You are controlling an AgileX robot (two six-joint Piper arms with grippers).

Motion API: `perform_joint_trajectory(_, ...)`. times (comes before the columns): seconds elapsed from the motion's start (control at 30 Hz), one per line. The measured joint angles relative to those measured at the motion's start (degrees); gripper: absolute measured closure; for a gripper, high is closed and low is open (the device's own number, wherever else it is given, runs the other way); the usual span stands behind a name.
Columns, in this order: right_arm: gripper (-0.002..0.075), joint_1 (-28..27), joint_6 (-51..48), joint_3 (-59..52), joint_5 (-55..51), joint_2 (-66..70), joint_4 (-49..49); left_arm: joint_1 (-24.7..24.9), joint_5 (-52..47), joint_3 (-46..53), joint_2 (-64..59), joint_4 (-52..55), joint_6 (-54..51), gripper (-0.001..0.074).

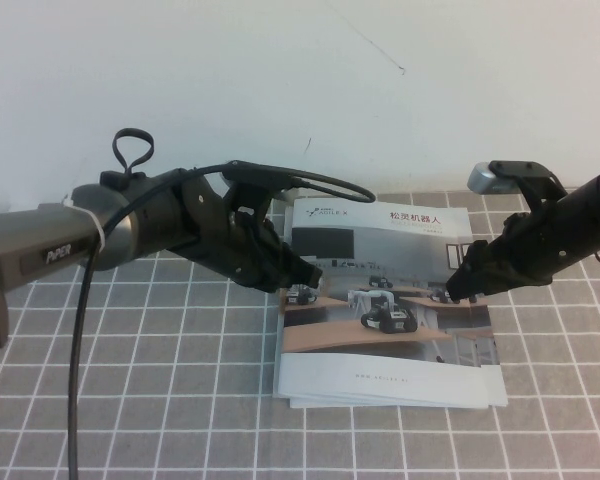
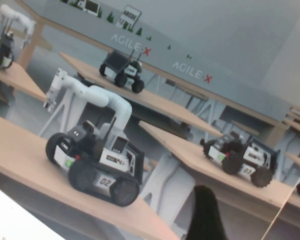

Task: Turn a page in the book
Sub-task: Open the closed book

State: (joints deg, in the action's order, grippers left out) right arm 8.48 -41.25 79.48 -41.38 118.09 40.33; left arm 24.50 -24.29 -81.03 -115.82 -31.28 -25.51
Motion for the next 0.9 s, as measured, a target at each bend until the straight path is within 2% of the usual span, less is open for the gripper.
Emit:
perform_joint_trajectory(0.27, 0.0285, 0.0, 0.0, 0.0, 0.0, 0.0, 0.4, -0.4, -2.7, 0.0, 0.1, -1.8, 0.6, 0.0739)
perform_joint_trajectory(0.9, 0.0285, 0.0, 1.1, 0.0, -2.4, 3.0, 3.1, -0.4, -2.4, 0.0, -2.9, -2.5, 0.9, 0.0739)
